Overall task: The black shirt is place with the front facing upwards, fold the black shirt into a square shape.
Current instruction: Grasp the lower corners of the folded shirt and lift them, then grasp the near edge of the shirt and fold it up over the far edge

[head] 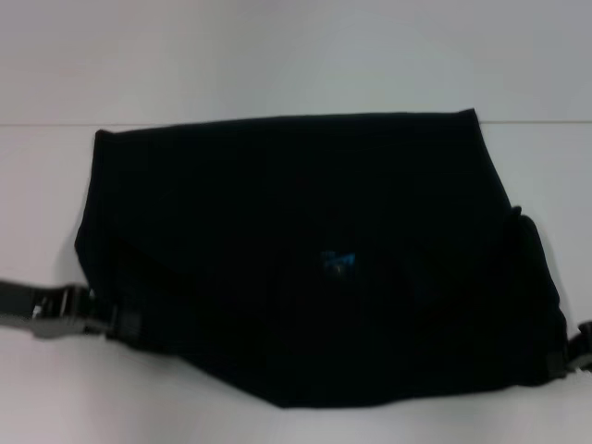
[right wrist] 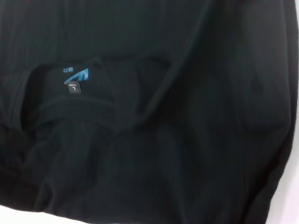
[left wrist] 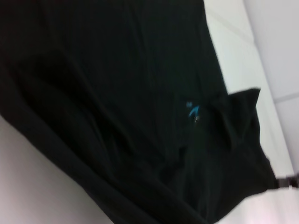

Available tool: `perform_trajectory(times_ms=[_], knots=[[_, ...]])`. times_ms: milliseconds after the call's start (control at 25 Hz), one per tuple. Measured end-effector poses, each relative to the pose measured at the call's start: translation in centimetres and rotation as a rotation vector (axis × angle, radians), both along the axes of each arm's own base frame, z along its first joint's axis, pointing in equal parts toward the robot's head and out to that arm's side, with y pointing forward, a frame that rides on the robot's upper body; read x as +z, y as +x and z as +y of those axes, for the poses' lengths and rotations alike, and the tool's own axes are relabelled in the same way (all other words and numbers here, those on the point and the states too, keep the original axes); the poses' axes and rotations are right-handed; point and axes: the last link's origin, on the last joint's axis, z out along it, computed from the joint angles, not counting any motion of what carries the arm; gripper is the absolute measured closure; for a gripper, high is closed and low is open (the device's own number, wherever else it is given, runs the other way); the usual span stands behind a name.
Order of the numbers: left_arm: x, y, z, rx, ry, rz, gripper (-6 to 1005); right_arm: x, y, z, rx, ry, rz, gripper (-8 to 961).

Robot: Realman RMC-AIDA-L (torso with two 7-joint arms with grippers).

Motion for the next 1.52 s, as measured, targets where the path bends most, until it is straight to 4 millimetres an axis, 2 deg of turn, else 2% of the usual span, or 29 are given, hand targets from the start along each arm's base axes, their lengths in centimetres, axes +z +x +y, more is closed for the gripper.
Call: perform_trajectory(times_ms=[120,320,480,560,800,920,1000,1080,1200,1320,1520], knots=[[-0.1,-0.5,-1.2,0.0,-0.055,0.01,890,0.6,0.5,-1.1,-0.035,-0.01,0.025,950],[-0.1,-1.1,-1.9,0.021,-0.089,0.033,885,1.1,1.1,-1.8,-0.062,-0.01,0.049,949],[0.3,-1.3,-1.7,0.032,-0.059,0.026,881,1.0,1.4,-1.6,-0.066,0.01,0.068,949],[1.3,-1.4,-0.4,0.047,0.03,0.023,879,1.1,1.1,-0.7,-0.049,0.041,0.094,950],[2.8,-0.7,4.1,0.117,0.248,0.036,873,2.2,-0.6,4.2,0.045,0.193,0.204,950],[3.0,0.3,6.9,0.139,0.333,0.05,870,3.5,-1.1,7.9,0.082,0.3,0.164,950],[3.3,1.7,9.6,0.137,0.398,0.066,868,4.3,-1.6,10.5,0.101,0.372,0.122,949],[3.4,2.7,11.5,0.136,0.444,0.082,866,4.7,-2.3,12.9,0.126,0.448,0.075,949],[3.3,4.3,14.2,0.128,0.513,0.129,863,4.0,-3.3,15.8,0.162,0.526,0.004,949],[2.7,5.2,16.1,0.13,0.56,0.216,860,2.6,-4.2,17.7,0.188,0.597,-0.066,949],[1.5,5.7,17.6,0.097,0.591,0.386,855,0.2,-5.2,19.2,0.238,0.64,-0.158,949]])
